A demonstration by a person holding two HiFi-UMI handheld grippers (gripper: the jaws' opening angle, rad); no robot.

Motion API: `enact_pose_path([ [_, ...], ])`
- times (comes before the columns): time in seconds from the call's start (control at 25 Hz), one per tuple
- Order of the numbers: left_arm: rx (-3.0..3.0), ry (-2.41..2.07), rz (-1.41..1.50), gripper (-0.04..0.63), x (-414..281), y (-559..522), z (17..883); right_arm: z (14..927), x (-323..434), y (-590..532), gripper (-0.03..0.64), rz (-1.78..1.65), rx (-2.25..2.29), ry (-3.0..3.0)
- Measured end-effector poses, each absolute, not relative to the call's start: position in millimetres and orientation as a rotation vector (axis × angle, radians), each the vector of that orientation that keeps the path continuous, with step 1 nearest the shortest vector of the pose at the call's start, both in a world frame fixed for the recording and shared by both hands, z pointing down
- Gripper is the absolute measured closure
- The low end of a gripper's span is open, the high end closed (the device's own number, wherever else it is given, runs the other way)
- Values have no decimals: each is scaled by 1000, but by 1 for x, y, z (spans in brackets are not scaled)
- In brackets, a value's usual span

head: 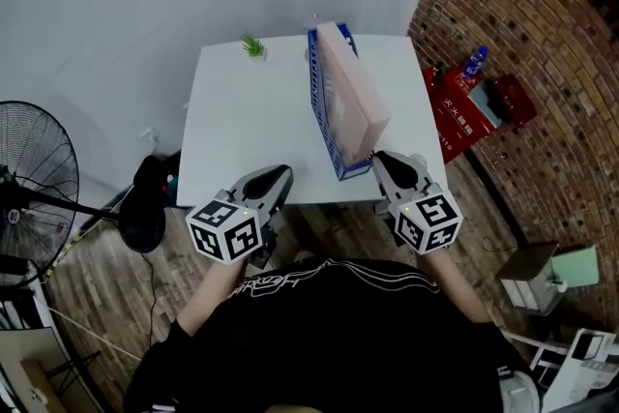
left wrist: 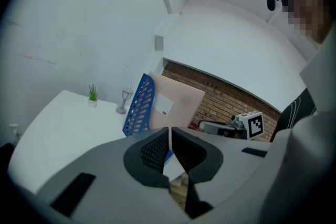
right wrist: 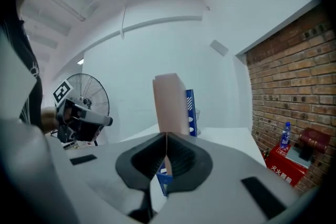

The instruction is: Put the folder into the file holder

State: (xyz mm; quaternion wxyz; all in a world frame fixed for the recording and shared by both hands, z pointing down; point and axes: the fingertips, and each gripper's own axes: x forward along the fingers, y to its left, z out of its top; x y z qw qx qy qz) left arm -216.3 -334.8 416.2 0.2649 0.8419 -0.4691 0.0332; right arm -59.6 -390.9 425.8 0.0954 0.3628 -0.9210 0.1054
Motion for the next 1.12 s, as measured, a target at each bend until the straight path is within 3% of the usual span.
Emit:
enact_pose_path([
  [0.04, 2275, -1270, 89, 554, -213, -332, 415, 421, -59, -387, 616, 315, 1060, -2758],
  [1.12, 2329, -1278, 79, 554, -174, -301, 390, 390, -53, -342, 617, 340, 849, -2943],
])
